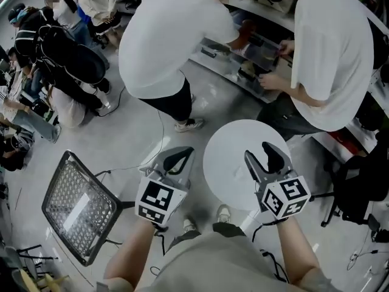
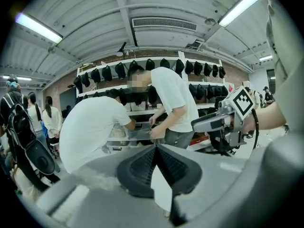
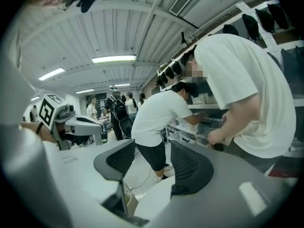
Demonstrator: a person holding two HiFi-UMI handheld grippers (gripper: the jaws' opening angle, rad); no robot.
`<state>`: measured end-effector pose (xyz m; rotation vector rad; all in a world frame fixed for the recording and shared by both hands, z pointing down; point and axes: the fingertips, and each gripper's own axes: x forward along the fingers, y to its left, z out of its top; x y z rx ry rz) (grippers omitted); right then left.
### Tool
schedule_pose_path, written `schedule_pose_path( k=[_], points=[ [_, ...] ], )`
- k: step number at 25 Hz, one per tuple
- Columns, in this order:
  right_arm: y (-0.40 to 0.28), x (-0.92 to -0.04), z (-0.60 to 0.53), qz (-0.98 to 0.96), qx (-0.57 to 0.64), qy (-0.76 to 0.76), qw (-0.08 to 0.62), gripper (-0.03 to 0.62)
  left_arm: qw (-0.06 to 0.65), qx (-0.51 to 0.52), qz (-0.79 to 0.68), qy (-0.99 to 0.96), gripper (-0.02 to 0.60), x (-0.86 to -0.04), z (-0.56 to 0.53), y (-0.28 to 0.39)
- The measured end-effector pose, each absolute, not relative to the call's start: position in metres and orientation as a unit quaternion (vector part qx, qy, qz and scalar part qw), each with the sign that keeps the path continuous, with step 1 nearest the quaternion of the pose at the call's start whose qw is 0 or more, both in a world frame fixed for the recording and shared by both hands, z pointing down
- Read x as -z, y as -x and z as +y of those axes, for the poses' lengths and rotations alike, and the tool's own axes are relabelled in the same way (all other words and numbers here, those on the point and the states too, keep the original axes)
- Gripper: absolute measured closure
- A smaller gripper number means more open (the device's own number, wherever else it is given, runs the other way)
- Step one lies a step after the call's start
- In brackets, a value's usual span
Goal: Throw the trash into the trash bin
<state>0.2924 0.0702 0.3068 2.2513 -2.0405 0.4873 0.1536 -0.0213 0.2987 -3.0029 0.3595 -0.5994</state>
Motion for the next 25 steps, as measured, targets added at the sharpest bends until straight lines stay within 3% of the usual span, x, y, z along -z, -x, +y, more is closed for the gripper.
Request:
schedule_pose_path(
  k=[10,25],
  points=[
    [-0.326,-0.425,0.072,-0.625,-0.266,-0.732,0.053,0.335,-0.001,0.244,0.064,0.968,0.578,-0.374,-0.02,-0.213],
    [-0.319,-0.614,0.092,-0.576,-0.409,-0.696,0.126,0.332,-0.097,0.366,0.031,0.925,0.58,-0.524,0.004,-0.222]
  ],
)
